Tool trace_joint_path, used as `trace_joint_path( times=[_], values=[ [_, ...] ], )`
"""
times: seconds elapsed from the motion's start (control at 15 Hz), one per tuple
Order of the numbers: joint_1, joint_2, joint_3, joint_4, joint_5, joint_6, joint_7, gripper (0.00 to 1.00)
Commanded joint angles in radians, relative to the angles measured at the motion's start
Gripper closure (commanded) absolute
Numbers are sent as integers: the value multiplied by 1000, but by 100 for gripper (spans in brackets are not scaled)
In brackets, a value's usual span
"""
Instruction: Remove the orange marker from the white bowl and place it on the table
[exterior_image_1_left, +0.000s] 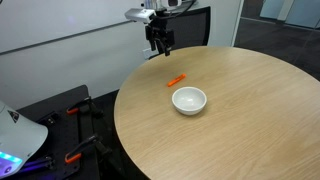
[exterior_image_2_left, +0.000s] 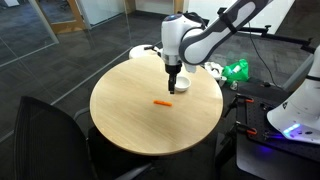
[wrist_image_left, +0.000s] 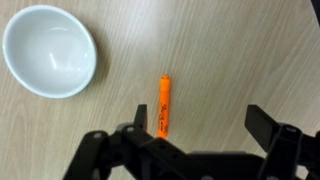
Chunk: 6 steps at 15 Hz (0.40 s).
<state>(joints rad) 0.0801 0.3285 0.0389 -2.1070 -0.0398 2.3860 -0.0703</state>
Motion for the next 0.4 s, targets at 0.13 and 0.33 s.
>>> trace_joint_path(
  times=[0.13, 0.33],
  values=[
    [-8, -63, 8, -64, -3, 7, 2, 0],
    [-8, -74, 8, -78, -3, 8, 2, 0]
  ],
)
